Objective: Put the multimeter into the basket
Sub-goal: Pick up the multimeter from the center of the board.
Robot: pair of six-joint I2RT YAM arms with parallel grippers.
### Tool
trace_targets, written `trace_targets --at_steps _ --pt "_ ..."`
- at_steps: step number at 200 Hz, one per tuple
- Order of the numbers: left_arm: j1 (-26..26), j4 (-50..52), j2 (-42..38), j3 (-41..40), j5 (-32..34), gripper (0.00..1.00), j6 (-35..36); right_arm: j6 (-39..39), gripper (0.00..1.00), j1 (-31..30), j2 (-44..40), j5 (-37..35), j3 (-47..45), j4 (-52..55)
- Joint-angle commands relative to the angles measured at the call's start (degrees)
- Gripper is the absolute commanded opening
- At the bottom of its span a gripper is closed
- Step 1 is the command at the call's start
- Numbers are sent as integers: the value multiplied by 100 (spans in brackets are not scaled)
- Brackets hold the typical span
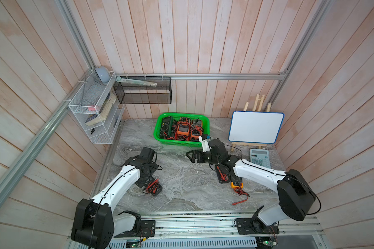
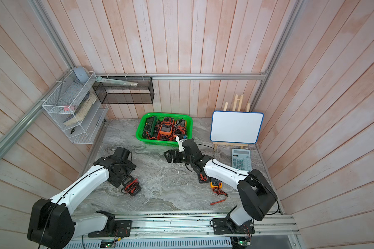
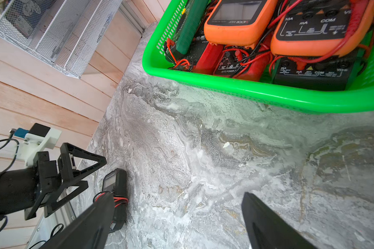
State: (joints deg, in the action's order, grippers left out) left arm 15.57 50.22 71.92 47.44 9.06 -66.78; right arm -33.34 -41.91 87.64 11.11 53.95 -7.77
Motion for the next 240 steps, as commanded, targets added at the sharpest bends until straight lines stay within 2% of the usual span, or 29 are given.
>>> trace_targets --at_steps 1,69,186,215,240 --pt "-87 -5 58 -138 -168 100 158 56 98 -18 104 75 189 -57" --pt "-314 -453 405 -406 -527 99 652 -5 98 -14 195 48 291 -5" --pt "-397 -1004 934 -726 -739 100 798 47 98 -12 214 -118 524 196" --pt "-399 -1088 879 -804 -787 81 816 35 98 -10 198 -158 524 191" --pt "-399 -1155 752 -865 -845 53 816 12 98 -10 159 -204 480 171"
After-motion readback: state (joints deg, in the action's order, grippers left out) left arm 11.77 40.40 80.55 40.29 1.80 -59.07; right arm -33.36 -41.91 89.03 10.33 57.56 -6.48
